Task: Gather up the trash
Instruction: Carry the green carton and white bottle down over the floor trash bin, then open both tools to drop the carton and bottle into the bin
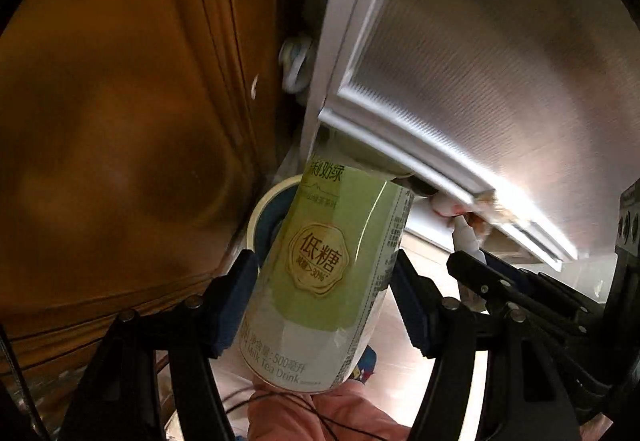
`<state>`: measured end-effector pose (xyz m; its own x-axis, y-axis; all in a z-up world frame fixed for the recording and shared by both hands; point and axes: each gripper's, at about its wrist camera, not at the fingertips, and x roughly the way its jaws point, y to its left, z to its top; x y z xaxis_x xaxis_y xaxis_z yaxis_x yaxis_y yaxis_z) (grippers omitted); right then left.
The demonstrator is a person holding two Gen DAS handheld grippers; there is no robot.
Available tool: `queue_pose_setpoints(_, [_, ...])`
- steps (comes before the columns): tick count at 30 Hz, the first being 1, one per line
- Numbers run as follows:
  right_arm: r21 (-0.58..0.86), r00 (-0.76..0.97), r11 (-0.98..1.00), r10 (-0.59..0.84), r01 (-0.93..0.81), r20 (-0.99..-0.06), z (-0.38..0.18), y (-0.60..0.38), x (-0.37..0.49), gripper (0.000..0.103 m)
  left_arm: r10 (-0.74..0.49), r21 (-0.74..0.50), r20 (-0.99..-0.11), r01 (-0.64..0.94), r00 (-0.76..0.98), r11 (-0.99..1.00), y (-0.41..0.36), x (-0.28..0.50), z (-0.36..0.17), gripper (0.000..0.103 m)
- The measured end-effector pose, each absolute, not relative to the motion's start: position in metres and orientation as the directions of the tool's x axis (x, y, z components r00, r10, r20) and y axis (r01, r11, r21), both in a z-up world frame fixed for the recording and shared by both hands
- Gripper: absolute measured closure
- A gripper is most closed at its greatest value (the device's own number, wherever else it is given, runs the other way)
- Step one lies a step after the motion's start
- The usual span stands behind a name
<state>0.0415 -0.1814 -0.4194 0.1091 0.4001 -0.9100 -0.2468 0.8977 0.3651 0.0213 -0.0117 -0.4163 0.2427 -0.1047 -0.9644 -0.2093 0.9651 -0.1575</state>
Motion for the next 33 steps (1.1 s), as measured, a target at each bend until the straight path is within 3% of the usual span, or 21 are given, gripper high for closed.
queue_pose_setpoints(9, [0.385, 0.089, 0.888, 0.417, -0.251, -0.905, -0.494, -0.164, 0.053, 0.077, -0.078, -0.111, -0.981, -0.184, 0.179, 0.977, -0.005, 0.047, -0.489, 0.035])
queue_pose_setpoints(11, [0.387, 0.084, 0.890, 0.416, -0.242, -0.905, -0.501, -0.164, 0.057, 0.063, -0.067, -0.097, -0.983, -0.171, 0.171, 0.980, -0.008, 0.051, -0.494, 0.035])
queue_pose_setpoints(13, [0.383, 0.094, 0.891, 0.415, -0.243, -0.905, -0.503, -0.164, 0.058, 0.059, -0.050, -0.078, -0.984, -0.159, 0.172, 0.984, -0.009, 0.055, -0.496, 0.032])
queue_pose_setpoints(17, [0.367, 0.114, 0.899, 0.402, -0.239, -0.909, -0.501, -0.165, 0.061, 0.058, -0.027, -0.058, -0.984, -0.168, 0.178, 0.984, -0.006, 0.058, -0.492, 0.014])
queue_pose_setpoints(33, [0.316, 0.163, 0.924, 0.353, -0.214, -0.921, -0.418, -0.184, 0.049, 0.058, -0.078, -0.112, -0.978, -0.168, 0.194, 0.980, -0.015, 0.040, -0.416, 0.014])
